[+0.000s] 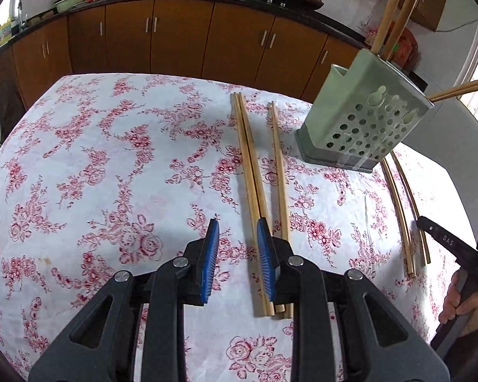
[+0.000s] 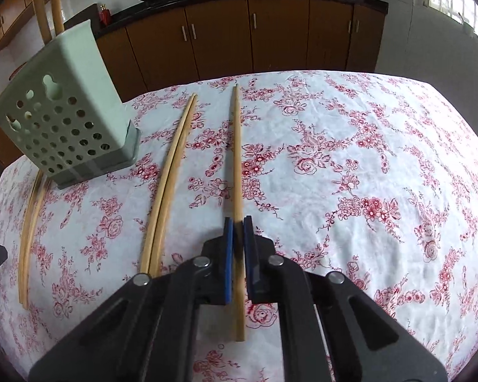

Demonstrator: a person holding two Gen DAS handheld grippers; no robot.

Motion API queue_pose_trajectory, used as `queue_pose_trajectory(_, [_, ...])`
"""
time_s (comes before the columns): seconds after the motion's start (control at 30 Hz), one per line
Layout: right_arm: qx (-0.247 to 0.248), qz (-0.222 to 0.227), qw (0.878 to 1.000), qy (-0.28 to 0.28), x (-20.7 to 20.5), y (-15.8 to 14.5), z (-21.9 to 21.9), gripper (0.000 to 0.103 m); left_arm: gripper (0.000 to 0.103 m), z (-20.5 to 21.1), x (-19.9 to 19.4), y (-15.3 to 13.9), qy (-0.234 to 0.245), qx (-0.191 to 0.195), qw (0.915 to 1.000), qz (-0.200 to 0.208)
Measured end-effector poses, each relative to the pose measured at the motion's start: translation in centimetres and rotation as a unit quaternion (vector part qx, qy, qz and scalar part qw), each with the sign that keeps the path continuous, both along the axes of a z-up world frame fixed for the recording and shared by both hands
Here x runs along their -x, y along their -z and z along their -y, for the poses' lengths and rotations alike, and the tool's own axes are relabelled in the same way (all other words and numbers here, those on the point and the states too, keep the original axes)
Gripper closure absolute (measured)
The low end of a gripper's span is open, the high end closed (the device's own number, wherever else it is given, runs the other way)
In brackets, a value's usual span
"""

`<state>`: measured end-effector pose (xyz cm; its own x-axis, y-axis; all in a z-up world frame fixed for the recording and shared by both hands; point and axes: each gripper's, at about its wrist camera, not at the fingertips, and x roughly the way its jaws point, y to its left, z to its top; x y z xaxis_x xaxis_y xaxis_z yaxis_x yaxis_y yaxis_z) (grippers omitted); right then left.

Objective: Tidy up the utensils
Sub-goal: 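Grasp a further chopstick with the right tool while the left tool grasps one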

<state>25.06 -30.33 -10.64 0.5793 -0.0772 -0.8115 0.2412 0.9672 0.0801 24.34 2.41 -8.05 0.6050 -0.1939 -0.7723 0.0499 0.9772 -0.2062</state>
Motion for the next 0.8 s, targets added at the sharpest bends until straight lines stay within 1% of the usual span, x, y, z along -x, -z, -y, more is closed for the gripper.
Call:
queue_pose_trajectory(0.1, [0.020, 0.003, 1.000, -0.009, 0.2, 0.0, -0.5, 0.095, 0.080, 0.9, -0.4, 0.8, 0.009, -0.001, 0.9999, -0.009])
queue_pose_trajectory(0.17, [0.023, 0.004, 1.000, -0.011, 0.3, 0.0, -0.6, 0.095, 0.084, 1.5, -0.7, 1.2, 0.012, -0.015, 0.9997, -0.014])
queue_pose_trajectory(0.27, [0.020, 0.004, 1.000, -0.012, 0.3, -0.1, -0.7, 0.095, 0.087, 2.4, -0.8, 1.4, 0.020, -0.035, 0.9991, -0.010])
queue_pose_trajectory(0.33, [0.023, 0.005, 1.000, -0.013, 0.2, -0.1, -0.6, 0.095, 0.093, 2.8, -0.8, 1.5, 0.018, -0.057, 0.9982, -0.008])
queue_pose_trajectory(0.37, [0.026, 0.005, 1.000, -0.014, 0.2, -0.1, -0.7, 0.095, 0.095, 2.9, -0.9, 1.6, 0.014, -0.064, 0.9978, -0.006])
queue_pose_trajectory(0.43, [0.031, 0.005, 0.999, -0.015, 0.3, 0.0, -0.8, 0.095, 0.095, 2.8, -1.2, 1.6, 0.001, -0.068, 0.9977, -0.006])
queue_pose_trajectory(0.53, [0.037, 0.006, 0.999, -0.020, 0.1, 0.2, -1.1, 0.095, 0.095, 2.0, -2.0, 1.6, -0.028, -0.078, 0.9966, -0.006])
queue_pose_trajectory(0.6, [0.040, 0.008, 0.999, -0.026, 0.3, 0.2, -1.2, 0.095, 0.095, 1.0, -2.6, 1.5, -0.051, -0.091, 0.9945, -0.004])
queue_pose_trajectory(0.7, [0.037, 0.010, 0.999, -0.025, 1.1, 0.2, -0.8, 0.095, 0.095, -1.0, -3.1, 1.5, -0.077, -0.087, 0.9932, -0.005])
queue_pose_trajectory(0.77, [0.042, 0.014, 0.999, -0.018, 1.6, 0.2, -0.3, 0.095, 0.095, -2.2, -2.9, 1.4, -0.081, -0.080, 0.9935, -0.005])
queue_pose_trajectory(0.8, [0.044, 0.015, 0.999, -0.014, 1.8, 0.3, -0.1, 0.095, 0.095, -2.5, -2.8, 1.5, -0.075, -0.074, 0.9944, -0.003])
